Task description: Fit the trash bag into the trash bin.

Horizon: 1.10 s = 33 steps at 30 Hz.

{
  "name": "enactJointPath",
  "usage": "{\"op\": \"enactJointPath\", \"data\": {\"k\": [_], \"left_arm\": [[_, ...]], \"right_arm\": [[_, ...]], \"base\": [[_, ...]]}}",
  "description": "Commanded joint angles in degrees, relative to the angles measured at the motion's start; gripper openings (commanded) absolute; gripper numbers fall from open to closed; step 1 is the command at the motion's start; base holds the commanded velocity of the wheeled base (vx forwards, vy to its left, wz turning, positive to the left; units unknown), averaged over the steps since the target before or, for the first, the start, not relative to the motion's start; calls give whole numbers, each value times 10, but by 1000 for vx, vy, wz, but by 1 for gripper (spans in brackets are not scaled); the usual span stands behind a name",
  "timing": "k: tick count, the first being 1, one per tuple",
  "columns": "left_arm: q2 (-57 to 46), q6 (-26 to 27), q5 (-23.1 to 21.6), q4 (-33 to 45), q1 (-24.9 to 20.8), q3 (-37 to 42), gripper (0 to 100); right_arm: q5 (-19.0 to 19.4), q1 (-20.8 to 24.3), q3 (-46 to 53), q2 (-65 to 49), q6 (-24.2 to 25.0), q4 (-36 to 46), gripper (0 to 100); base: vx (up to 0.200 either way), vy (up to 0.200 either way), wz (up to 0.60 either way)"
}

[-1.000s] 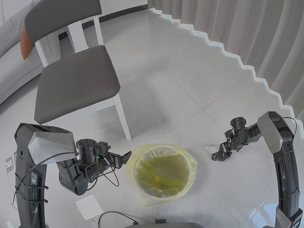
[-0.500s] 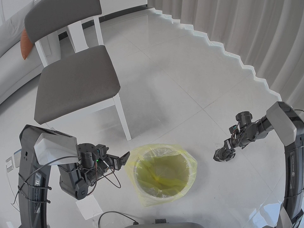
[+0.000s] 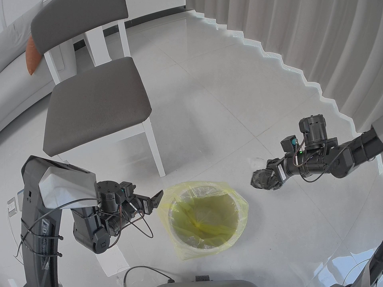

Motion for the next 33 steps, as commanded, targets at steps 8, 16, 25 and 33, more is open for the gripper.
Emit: {"op": "enactJointPath", "data": {"k": [8,16,25,33], "left_arm": [[-54,3,34,-10,-6,20,100],[-76,8,35,-10,-6,17,100],[-94,5,33,-10,-1,35,100],[-92,4,31,-10,-3,34,100]], "right_arm": [[-11,239,107,-144,17,-54,0],[-37,307,109,-73,54,-83,0],[-37,309,94,27,49,-92,0],[-31,280,76,71,47,-92,0]], "base": [[0,0,0],[0,0,0],[0,0,0],[0,0,0]]}}
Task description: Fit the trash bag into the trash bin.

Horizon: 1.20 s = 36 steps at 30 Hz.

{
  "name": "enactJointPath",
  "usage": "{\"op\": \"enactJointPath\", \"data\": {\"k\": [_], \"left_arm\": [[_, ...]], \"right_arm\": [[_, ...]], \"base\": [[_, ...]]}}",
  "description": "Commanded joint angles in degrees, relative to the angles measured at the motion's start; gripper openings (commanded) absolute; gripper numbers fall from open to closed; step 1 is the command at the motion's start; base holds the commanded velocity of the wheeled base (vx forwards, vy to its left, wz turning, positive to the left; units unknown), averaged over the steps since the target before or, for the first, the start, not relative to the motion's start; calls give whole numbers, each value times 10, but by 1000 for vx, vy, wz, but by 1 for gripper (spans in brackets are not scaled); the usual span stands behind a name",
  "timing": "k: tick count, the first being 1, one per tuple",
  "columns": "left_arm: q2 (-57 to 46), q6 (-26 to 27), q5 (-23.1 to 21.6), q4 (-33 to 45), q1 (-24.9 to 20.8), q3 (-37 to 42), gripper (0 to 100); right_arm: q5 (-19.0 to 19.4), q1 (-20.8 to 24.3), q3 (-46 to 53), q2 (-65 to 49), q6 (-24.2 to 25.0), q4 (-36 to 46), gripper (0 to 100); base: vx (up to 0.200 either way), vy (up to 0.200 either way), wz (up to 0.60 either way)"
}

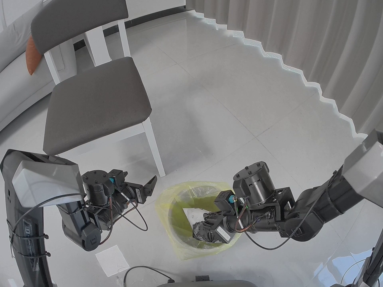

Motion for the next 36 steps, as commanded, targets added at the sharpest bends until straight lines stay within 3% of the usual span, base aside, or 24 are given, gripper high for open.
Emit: {"op": "enactJointPath", "data": {"k": [1,15,27,36], "left_arm": [[0,-2,0,-10,-4,1,100],[1,-1,2,-10,-15,2,100],[14,-4,2,-10,-19,4,100],[11,-7,2,-10,-19,17,100]], "right_arm": [[4,-15,-16,44,-1,1,0],[4,-52,-126,121,-9,1,0],[4,-51,-68,140,-37,0,0],[5,-51,-140,216,-34,0,0]], "base": [[0,0,0],[0,0,0],[0,0,0],[0,0,0]]}}
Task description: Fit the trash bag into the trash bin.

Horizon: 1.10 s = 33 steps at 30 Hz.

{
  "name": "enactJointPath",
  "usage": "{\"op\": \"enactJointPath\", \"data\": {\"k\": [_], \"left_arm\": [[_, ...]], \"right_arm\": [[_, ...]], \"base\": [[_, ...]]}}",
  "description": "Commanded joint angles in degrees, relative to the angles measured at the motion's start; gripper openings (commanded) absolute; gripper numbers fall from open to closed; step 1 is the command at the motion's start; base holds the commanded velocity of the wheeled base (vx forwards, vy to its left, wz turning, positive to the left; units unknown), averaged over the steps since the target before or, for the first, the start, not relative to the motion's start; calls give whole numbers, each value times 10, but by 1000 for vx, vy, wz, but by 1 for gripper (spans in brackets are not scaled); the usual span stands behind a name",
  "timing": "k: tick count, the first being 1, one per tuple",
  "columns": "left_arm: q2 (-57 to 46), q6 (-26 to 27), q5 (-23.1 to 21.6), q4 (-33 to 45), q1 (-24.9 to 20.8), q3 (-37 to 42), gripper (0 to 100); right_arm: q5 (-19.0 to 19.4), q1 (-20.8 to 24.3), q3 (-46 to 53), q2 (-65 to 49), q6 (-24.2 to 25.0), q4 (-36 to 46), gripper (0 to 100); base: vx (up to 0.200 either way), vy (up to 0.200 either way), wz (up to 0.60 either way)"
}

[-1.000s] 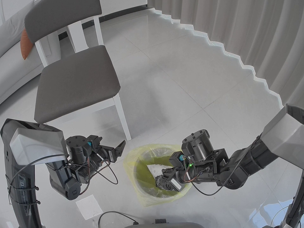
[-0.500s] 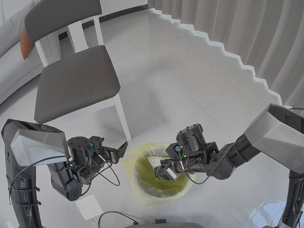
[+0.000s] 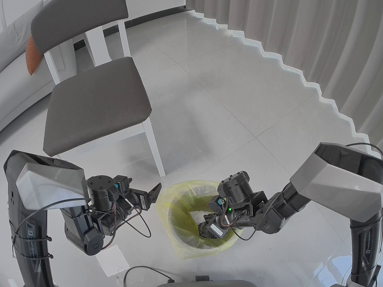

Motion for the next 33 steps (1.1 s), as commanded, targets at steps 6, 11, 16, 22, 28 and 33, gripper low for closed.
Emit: {"op": "enactJointPath", "data": {"k": [6,11,16,22,28,33], "left_arm": [[2,-1,1,-10,-10,3,100],[7,-1,1,-10,-16,3,100],[13,-1,4,-10,-32,0,100],[10,-1,14,-10,-42,-4,100],[9,-1,14,-10,-42,0,100],[10,-1,15,-10,-46,2,100]], "right_arm": [[0,0,-88,104,-1,1,0],[1,0,-130,130,0,10,0],[1,-1,-189,146,1,56,0],[1,-1,-201,146,1,84,0],[1,-1,-200,146,5,82,100],[1,-1,-196,146,5,78,100]], "base": [[0,0,0],[0,0,0],[0,0,0],[0,0,0],[0,0,0],[0,0,0]]}}
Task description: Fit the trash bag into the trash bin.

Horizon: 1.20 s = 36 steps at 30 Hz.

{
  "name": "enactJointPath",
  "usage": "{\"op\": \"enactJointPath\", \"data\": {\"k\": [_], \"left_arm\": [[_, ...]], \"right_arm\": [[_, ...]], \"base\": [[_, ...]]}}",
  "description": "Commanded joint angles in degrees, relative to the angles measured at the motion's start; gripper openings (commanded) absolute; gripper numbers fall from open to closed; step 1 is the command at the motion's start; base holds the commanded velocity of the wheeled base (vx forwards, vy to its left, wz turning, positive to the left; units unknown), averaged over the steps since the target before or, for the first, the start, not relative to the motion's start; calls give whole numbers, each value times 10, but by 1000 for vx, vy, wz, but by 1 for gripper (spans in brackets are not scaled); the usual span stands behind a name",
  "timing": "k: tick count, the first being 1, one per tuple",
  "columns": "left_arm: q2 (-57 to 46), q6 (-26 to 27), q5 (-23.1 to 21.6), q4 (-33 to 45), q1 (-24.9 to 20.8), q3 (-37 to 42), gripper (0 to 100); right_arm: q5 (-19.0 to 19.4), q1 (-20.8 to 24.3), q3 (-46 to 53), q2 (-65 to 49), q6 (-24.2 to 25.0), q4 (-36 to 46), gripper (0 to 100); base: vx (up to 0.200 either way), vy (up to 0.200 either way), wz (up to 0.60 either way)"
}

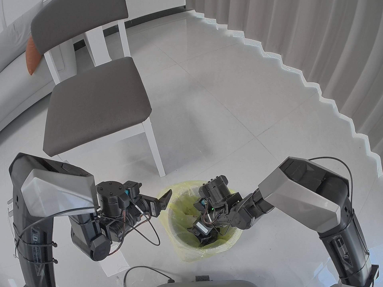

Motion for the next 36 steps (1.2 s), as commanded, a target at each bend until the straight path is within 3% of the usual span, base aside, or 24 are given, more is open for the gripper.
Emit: {"op": "enactJointPath", "data": {"k": [1,6,12,16,17,20,25,36], "left_arm": [[1,0,0,-10,-1,1,100],[34,1,2,-10,6,-7,100],[90,23,20,-10,58,-58,100],[113,73,21,-6,89,-69,100],[126,115,18,-1,102,-70,100],[154,169,14,0,118,-91,100],[173,181,0,35,116,-134,100],[168,194,-4,208,67,-258,100]], "right_arm": [[0,0,2,1,0,-1,100],[-6,0,23,-6,-2,-29,100],[-6,-18,88,-113,1,-73,100],[-6,-46,119,-180,4,-73,100],[-7,-61,134,-205,8,-73,100],[-7,-85,158,-239,9,-73,100],[-8,-109,191,-272,9,-74,100],[-11,-150,229,-284,2,-68,100]], "base": [[0,0,0],[0,0,0],[0,0,0],[0,0,0],[0,0,0],[0,0,0],[0,0,0],[0,0,0]]}}
